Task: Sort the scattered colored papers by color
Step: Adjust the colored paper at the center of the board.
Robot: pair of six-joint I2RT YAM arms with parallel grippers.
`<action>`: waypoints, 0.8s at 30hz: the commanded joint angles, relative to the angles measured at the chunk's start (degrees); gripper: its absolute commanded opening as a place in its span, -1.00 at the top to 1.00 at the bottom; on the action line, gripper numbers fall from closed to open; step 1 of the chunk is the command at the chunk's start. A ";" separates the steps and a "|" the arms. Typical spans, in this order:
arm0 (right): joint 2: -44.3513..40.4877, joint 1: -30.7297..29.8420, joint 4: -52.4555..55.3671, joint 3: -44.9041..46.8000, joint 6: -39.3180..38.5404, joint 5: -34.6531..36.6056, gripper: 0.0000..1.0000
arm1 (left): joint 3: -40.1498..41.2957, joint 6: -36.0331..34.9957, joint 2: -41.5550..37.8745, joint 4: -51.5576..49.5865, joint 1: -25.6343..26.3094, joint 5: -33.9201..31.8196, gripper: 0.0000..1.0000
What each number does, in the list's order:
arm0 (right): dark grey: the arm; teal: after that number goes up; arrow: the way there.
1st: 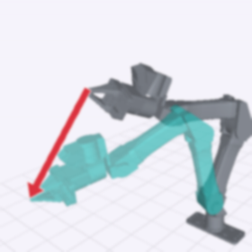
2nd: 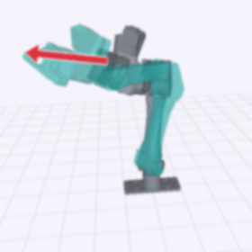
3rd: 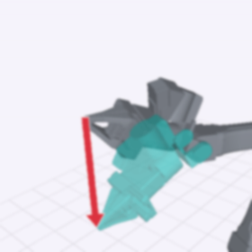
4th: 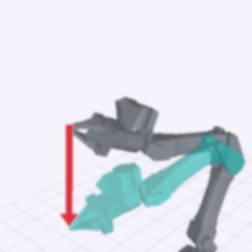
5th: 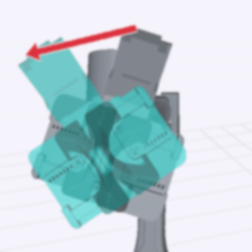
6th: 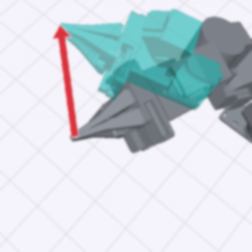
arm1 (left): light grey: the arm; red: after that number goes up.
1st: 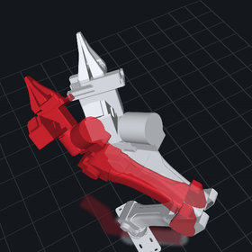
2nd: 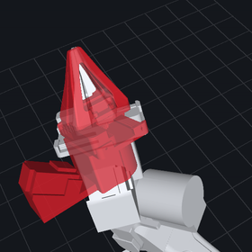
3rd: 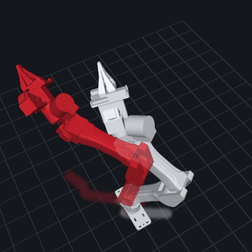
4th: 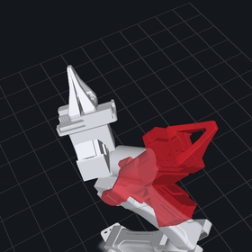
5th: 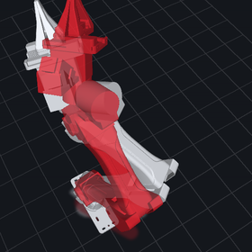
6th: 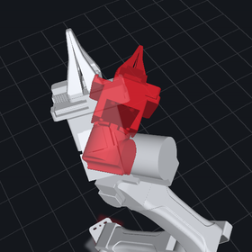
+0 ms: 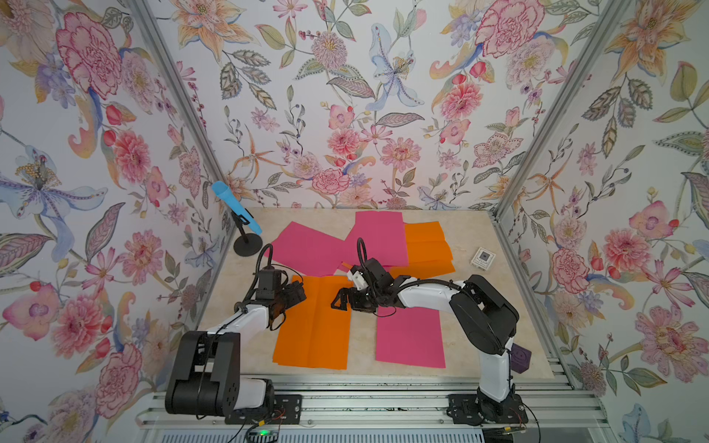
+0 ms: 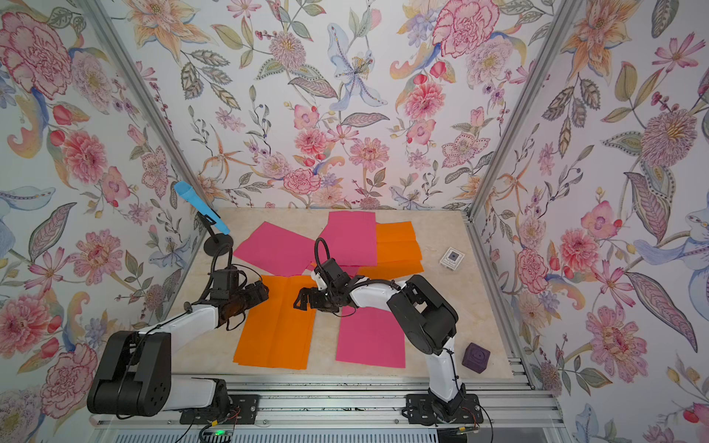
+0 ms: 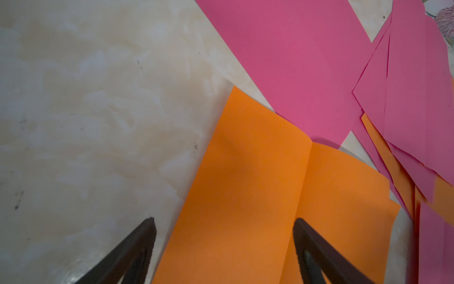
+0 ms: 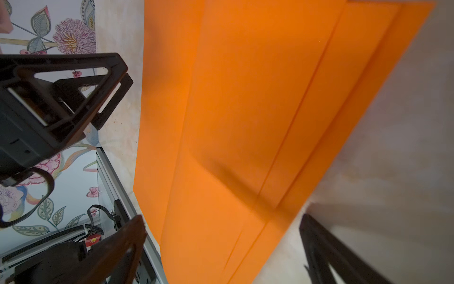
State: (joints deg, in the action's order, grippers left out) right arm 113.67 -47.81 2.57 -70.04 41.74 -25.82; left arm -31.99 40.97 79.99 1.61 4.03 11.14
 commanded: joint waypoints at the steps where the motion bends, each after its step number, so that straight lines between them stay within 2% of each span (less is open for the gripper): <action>1: -1.43 0.18 3.50 1.08 -0.45 1.48 -0.99 | 0.05 0.16 1.69 1.90 -0.23 -0.45 -0.77; 13: 0.97 -0.75 3.53 -1.30 0.58 0.86 -1.00 | 2.97 2.52 1.04 4.89 0.87 4.23 -0.73; 24: 3.57 -1.62 3.48 -4.54 1.77 0.71 -1.00 | 4.52 3.82 -3.27 3.82 2.97 3.96 -0.73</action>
State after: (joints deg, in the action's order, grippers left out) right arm 115.63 -49.17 4.32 -73.47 42.72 -25.87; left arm -28.05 44.21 78.08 6.35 6.72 15.22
